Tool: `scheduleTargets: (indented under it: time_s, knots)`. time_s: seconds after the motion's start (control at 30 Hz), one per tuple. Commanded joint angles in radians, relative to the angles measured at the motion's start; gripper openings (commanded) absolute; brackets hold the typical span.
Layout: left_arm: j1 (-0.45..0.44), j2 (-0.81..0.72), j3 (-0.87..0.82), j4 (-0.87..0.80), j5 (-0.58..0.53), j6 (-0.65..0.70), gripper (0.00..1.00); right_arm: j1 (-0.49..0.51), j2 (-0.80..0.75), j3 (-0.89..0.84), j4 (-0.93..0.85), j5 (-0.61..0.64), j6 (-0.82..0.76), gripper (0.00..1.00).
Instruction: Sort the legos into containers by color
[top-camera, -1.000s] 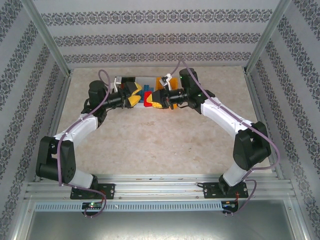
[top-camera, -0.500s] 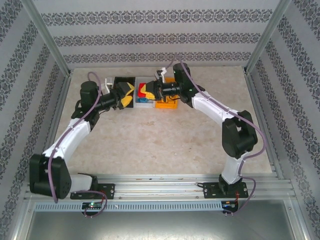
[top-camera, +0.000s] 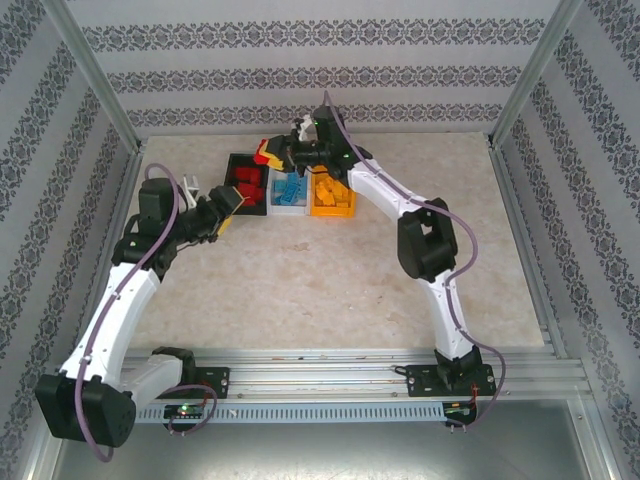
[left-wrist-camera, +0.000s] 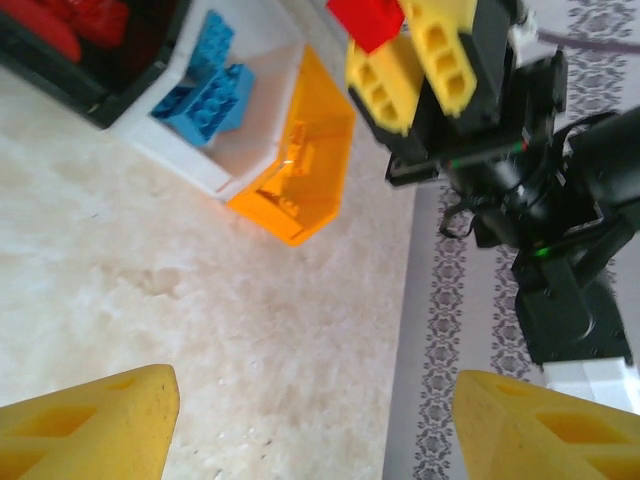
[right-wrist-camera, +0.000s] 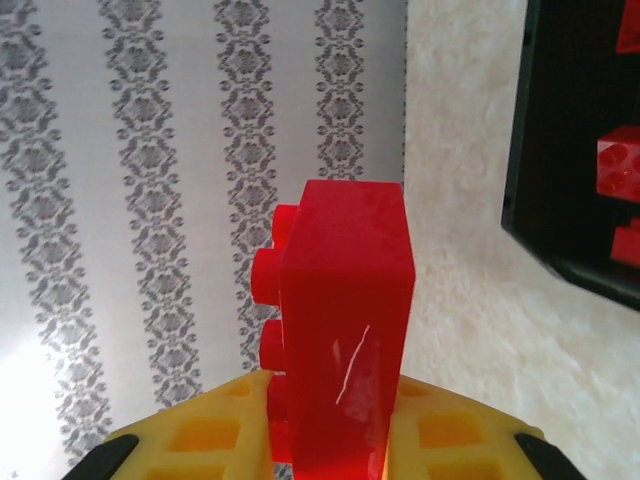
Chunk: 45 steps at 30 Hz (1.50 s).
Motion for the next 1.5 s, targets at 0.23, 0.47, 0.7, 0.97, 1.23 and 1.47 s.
scheduleTargets:
  time_s: [0.23, 0.47, 0.7, 0.97, 1.23, 1.47]
  knots:
    - [0.021, -0.078, 0.038, -0.294, -0.087, 0.13, 0.74, 0.052, 0.332, 0.522, -0.185, 0.09, 0.078, 0.24]
    - [0.026, -0.095, 0.045, -0.371, -0.095, 0.168, 0.74, 0.051, 0.407, 0.578, -0.165, 0.155, 0.115, 0.26]
    - [0.038, -0.102, 0.073, -0.441, -0.108, 0.226, 0.75, 0.05, 0.437, 0.593, -0.154, 0.181, 0.132, 0.33]
    - [0.055, -0.101, 0.081, -0.453, -0.1, 0.247, 0.75, 0.048, 0.451, 0.602, -0.148, 0.195, 0.15, 0.41]
    - [0.065, -0.098, 0.082, -0.448, -0.09, 0.25, 0.75, 0.047, 0.451, 0.604, -0.148, 0.2, 0.153, 0.47]
    - [0.072, -0.098, 0.075, -0.441, -0.085, 0.247, 0.75, 0.047, 0.449, 0.605, -0.148, 0.195, 0.156, 0.49]
